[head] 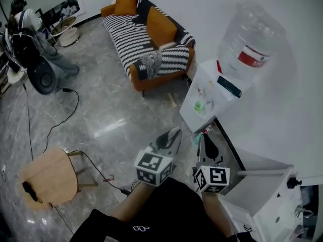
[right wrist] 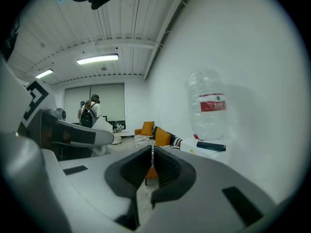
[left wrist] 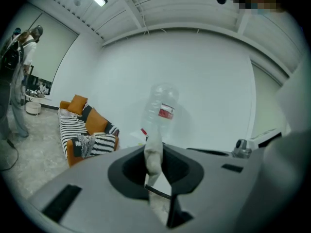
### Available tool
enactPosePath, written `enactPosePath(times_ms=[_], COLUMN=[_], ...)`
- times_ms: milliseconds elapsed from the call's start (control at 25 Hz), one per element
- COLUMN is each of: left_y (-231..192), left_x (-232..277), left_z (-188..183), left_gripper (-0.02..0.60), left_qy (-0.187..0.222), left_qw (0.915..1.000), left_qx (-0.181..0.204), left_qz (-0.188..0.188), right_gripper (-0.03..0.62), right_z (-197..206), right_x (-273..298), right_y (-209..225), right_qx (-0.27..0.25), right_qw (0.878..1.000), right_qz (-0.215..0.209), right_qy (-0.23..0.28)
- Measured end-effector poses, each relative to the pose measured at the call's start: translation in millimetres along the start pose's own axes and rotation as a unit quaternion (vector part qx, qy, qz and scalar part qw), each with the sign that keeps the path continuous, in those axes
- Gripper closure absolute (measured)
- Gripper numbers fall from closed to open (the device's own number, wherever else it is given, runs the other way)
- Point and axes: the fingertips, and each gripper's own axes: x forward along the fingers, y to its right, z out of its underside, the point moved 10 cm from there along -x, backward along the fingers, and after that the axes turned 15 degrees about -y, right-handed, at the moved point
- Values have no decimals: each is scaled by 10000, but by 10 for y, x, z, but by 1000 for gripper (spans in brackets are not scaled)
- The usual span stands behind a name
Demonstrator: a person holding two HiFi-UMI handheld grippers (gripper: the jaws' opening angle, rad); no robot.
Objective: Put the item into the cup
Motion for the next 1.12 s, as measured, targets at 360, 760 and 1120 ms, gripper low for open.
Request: enactPosePath(times_ms=[360, 760, 1120], left_y=[-237, -361, -324], left_x=[72, 153, 181], left_z=[-220, -233, -189], left_gripper=[523, 523, 523], left_qy=[307, 160, 47], left_qw=[9995, 9998, 9997], left_qx=[-37, -79, -42], left_qz=[-39, 87, 245], right_gripper=[572, 572, 572], right_z=[-190, -151, -53], right_x=[367, 439, 215], right_y=[-88, -47, 216], right_qx=[9, 115, 64], right_qw=[9990, 9996, 9967], right_qz=[-437, -226, 724], right_qy=[-22, -145, -357])
